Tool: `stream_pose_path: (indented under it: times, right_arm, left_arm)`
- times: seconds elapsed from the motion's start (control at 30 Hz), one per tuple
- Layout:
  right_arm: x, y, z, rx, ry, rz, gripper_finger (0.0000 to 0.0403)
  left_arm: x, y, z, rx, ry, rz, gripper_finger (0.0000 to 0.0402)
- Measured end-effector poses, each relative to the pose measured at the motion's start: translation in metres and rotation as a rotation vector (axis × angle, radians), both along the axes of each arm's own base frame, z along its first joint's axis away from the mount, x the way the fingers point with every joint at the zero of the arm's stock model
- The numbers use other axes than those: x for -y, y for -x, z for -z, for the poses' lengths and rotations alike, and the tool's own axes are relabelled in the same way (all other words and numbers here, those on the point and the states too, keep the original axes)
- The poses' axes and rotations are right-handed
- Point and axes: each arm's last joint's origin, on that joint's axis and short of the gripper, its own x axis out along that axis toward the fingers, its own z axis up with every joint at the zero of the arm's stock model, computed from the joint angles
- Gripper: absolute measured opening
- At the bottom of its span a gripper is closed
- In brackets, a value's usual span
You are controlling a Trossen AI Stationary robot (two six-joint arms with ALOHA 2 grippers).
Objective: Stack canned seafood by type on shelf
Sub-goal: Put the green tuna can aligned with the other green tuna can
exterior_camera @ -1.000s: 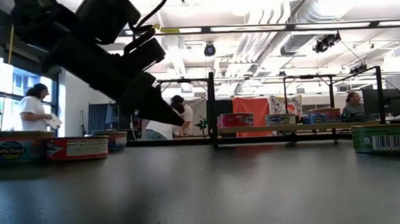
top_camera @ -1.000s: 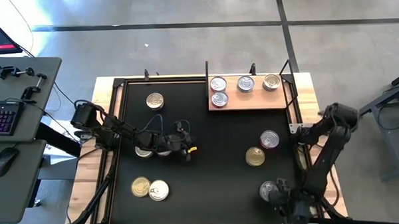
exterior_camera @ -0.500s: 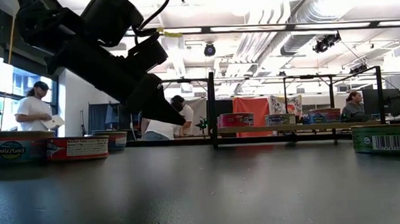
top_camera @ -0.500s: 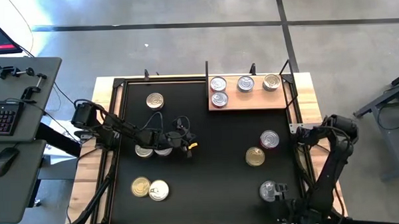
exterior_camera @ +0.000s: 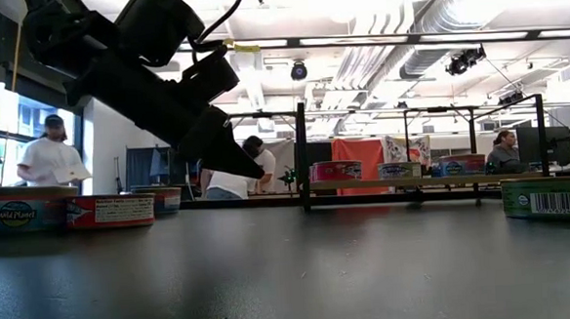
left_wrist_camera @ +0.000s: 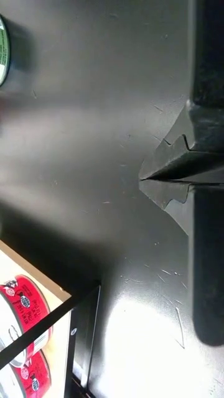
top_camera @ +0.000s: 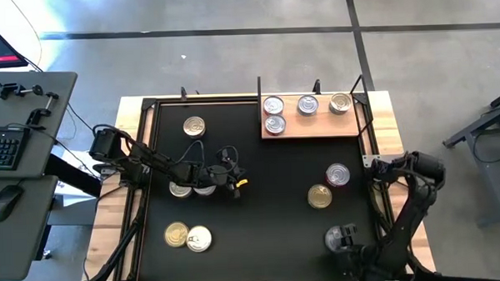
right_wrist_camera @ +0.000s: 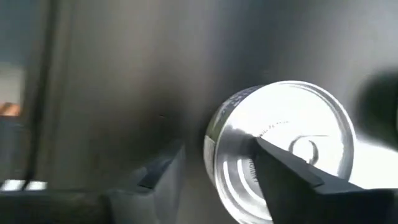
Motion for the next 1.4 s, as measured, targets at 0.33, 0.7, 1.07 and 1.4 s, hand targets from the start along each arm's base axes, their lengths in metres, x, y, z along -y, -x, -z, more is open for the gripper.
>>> stream_pose_path:
  times: [0.33,0.7,1.07,1.4]
  right_arm:
    - [-0.009,0.000,0.019,-0.001,0.329,-0.119,0.0068]
    - [-0.001,-0.004,0.034,-0.003,0.490,-0.122,0.0012]
    - [0.002,-0.020,0.026,0.015,0.529,-0.085,0.0000]
    - [0.006,-0.041,0.012,0.108,0.591,-0.081,0.0001]
  left_arm:
    - [0.000,0.000,0.000,0.000,0.000,0.000,0.0003]
    - [0.000,0.000,0.000,0.000,0.000,0.001,0.0003]
    - [0.000,0.000,0.000,0.000,0.000,0.001,0.0003]
    - [0.000,0.000,0.000,0.000,0.000,0.000,0.0003]
